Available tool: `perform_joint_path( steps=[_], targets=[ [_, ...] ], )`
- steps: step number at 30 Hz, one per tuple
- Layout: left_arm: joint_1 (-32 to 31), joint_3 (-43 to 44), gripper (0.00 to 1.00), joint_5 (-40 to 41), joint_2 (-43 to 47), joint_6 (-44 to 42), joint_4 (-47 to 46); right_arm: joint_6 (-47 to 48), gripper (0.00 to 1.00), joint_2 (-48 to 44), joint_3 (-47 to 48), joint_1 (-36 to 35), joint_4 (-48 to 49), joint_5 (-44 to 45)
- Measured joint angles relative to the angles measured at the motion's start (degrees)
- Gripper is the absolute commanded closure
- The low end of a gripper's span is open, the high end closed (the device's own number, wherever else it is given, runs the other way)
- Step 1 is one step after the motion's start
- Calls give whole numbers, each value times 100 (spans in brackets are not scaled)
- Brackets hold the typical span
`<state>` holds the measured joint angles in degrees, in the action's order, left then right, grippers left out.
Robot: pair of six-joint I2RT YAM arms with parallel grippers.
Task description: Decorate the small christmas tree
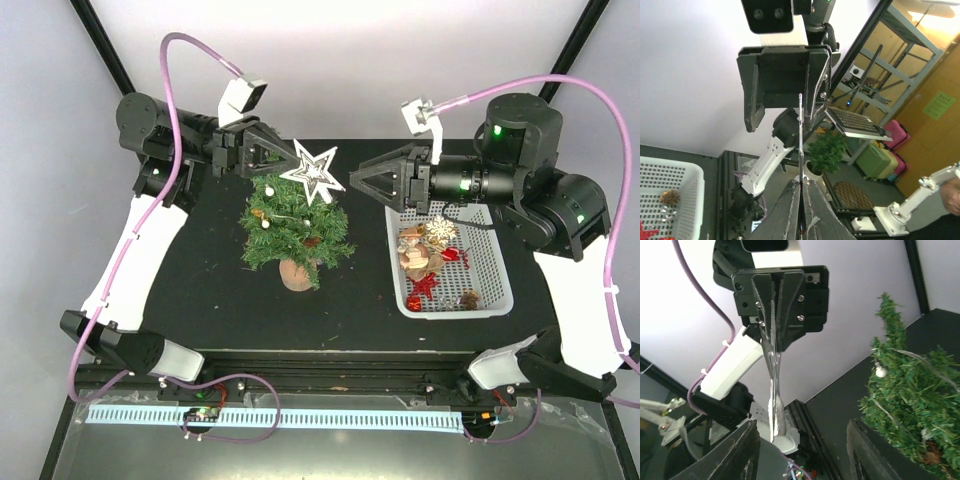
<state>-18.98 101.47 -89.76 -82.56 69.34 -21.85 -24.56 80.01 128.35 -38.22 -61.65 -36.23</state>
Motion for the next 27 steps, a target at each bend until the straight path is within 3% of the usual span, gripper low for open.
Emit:
perform_joint_path(
  steps=[12, 27],
  targets=[
    [-577, -839, 97, -11, 125, -7, 37, -46, 54, 37, -184, -2, -48, -1086],
    [-870, -1147, 97, -9, 122, 42, -103, -87, 65, -190, -511, -2, -415, -1080]
  ],
)
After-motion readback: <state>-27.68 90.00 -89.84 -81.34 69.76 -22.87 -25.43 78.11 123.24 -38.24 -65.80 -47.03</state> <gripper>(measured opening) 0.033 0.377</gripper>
